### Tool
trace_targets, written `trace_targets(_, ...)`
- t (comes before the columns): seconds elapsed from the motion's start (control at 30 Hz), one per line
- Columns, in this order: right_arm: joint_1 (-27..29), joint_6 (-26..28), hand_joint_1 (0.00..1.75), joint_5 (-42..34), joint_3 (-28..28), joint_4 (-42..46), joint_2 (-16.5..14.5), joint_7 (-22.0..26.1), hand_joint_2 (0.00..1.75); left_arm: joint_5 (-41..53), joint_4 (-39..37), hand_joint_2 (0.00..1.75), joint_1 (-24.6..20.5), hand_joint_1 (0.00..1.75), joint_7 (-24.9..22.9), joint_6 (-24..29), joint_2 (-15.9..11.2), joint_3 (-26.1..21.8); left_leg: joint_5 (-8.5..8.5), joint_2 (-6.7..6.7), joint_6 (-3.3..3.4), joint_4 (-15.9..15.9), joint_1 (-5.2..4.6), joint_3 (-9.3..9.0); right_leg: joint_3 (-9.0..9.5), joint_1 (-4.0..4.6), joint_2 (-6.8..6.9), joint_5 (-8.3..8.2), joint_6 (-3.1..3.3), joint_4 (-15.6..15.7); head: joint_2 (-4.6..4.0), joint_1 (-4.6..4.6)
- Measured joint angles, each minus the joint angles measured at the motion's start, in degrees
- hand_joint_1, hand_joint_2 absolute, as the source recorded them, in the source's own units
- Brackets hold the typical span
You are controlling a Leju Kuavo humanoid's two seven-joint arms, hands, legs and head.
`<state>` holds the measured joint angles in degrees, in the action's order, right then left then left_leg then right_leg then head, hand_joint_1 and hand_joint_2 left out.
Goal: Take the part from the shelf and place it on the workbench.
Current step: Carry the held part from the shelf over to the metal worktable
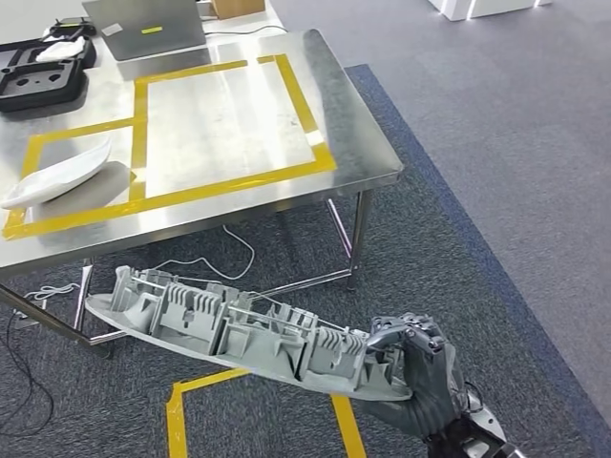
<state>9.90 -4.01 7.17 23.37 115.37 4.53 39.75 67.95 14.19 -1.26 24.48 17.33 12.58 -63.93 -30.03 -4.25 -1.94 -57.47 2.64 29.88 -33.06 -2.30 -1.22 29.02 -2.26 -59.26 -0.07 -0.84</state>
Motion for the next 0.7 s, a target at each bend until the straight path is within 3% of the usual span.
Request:
trace_targets(0.07,-0.2,0.5,1.75,0.7,0.6,0.0,0.1,0.0,1.75,0.1,0.0,1.75,-0.1,0.00,0.1,0.0,0.0,0.0,-1.68,1.82,-0.03,-3.6,-0.11,1.54,0.47,0.18,0.62,0.36,0.89,0.0,0.00,0.27)
trace_targets(0.1,-0.3,0.7,1.75,1.0,0.8,0.0,0.1,0.0,1.75,0.2,0.0,1.75,-0.2,0.00,0.2,0.0,0.0,0.0,-3.12,2.88,0.08,-7.2,-0.30,3.43,0.75,0.36,1.08,0.57,1.24,0.0,0.00,0.41)
trace_targets(0.17,-0.5,1.3,1.75,1.9,1.3,0.0,0.3,0.0,1.75,0.3,0.0,1.75,-0.3,0.00,0.2,-0.1,0.0,-0.1,-5.63,3.69,0.48,-15.0,-0.67,8.03,1.23,0.82,2.08,1.04,1.72,0.1,0.00,0.50)
trace_targets(0.2,-0.7,1.6,1.75,2.3,1.6,0.0,0.5,0.0,1.75,0.4,0.0,1.75,-0.3,0.00,0.3,-0.2,0.0,-0.1,-5.64,3.73,0.87,-17.2,-0.92,9.71,1.56,1.12,2.62,1.34,1.89,0.1,0.00,0.51)
trace_targets(0.23,-0.7,1.8,1.75,2.7,2.0,-0.1,0.6,0.0,1.75,0.4,0.0,1.75,-0.2,0.00,0.3,-0.2,0.0,-0.2,-4.51,3.77,1.43,-17.4,-1.28,10.42,1.98,1.44,3.17,1.67,2.01,0.1,0.00,0.51)
trace_targets(0.27,-0.8,2.2,1.75,3.1,2.4,-0.1,0.8,0.0,1.75,0.4,0.0,1.75,-0.1,0.00,0.3,-0.2,0.0,-0.2,-2.43,3.95,2.23,-15.7,-1.76,10.36,2.53,1.81,3.82,2.09,2.10,0.1,0.00,0.51)
trace_targets(0.3,-0.9,2.4,1.75,3.3,2.8,-0.2,1.0,0.0,1.75,0.4,0.0,1.75,-0.1,0.00,0.4,-0.1,0.0,-0.3,0.26,4.60,3.29,-12.2,-2.41,9.27,3.14,2.13,4.46,2.52,2.13,0.1,0.00,0.51)
trace_targets(0.33,-1.0,2.6,1.75,3.4,3.1,-0.2,1.1,0.0,1.75,0.4,0.0,1.75,-0.1,0.00,0.4,-0.1,0.0,-0.3,2.09,5.92,4.41,-8.9,-3.12,8.01,3.56,2.45,5.13,2.97,2.08,0.2,0.00,0.40)
trace_targets(0.4,-1.3,3.0,1.75,3.6,3.7,-0.3,1.5,0.0,1.75,0.4,0.0,1.75,-0.3,0.00,0.4,0.1,0.0,-0.6,3.45,8.13,5.88,-4.3,-4.27,6.12,4.13,2.76,6.48,3.68,1.81,0.4,0.00,0.17)
trace_targets(0.43,-1.4,3.1,1.75,3.7,4.0,-0.3,1.7,0.0,1.75,0.4,0.0,1.75,-0.4,0.00,0.4,0.1,0.0,-0.8,3.09,8.39,6.06,-3.8,-4.57,5.87,4.27,2.81,7.21,3.84,1.63,0.6,0.00,0.10)
trace_targets(0.5,-1.8,3.1,1.75,3.7,4.4,-0.3,2.0,0.0,1.75,0.4,0.0,1.75,-0.2,0.00,0.4,0.2,0.2,-1.1,3.23,7.05,5.75,-2.6,-4.47,5.44,4.90,2.81,8.24,4.20,1.23,0.9,0.01,0.09)
trace_targets(0.57,-2.1,3.2,1.75,3.8,4.8,-0.4,2.3,0.0,1.75,0.4,0.0,1.75,-0.1,0.00,0.5,0.2,0.3,-1.2,3.59,5.61,5.52,-1.3,-3.86,4.56,4.24,2.69,5.94,5.54,0.72,-1.0,0.00,-0.03)
trace_targets(0.63,-2.2,3.2,1.75,3.8,5.0,-0.5,2.7,0.1,1.75,0.4,0.0,1.75,-0.3,0.00,0.6,0.1,0.3,-1.3,3.73,4.15,5.50,-0.8,-3.47,4.09,0.66,2.32,2.47,8.07,0.16,-7.4,-0.01,-0.32)
trace_targets(0.7,-2.2,3.3,1.75,3.8,5.2,-0.6,3.2,0.0,1.75,0.5,0.0,1.75,-0.4,0.00,0.6,0.1,0.4,-1.3,3.58,2.55,5.50,-0.8,-3.38,3.99,-3.78,1.95,1.42,9.31,-0.38,-13.8,0.00,-0.46)
